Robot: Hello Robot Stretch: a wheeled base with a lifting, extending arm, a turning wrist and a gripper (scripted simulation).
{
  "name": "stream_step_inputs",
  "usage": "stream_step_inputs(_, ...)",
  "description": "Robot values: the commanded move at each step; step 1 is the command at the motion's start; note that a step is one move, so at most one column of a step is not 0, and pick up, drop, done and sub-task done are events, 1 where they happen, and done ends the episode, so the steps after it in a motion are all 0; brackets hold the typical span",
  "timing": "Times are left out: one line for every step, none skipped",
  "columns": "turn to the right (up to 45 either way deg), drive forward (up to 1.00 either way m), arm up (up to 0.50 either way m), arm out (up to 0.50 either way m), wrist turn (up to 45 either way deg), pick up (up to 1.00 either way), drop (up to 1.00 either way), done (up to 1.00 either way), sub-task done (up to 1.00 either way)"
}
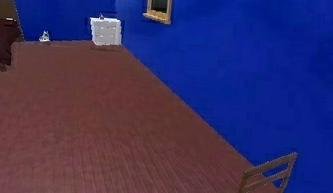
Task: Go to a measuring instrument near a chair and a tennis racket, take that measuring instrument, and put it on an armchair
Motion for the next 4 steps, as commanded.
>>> stream_step_inputs(0.0, 0.0, -0.3, 0.0, 0.0, 0.0, 0.0, 0.0, 0.0)
stream_step_inputs(0.0, 0.0, 0.0, 0.0, 0.0, 1.0, 0.0, 0.0, 0.0)
stream_step_inputs(0.0, 0.0, 0.1, 0.0, 0.0, 0.0, 0.0, 0.0, 0.0)
stream_step_inputs(0.0, 0.0, 0.22, 0.0, 0.0, 0.0, 0.0, 0.0, 0.0)
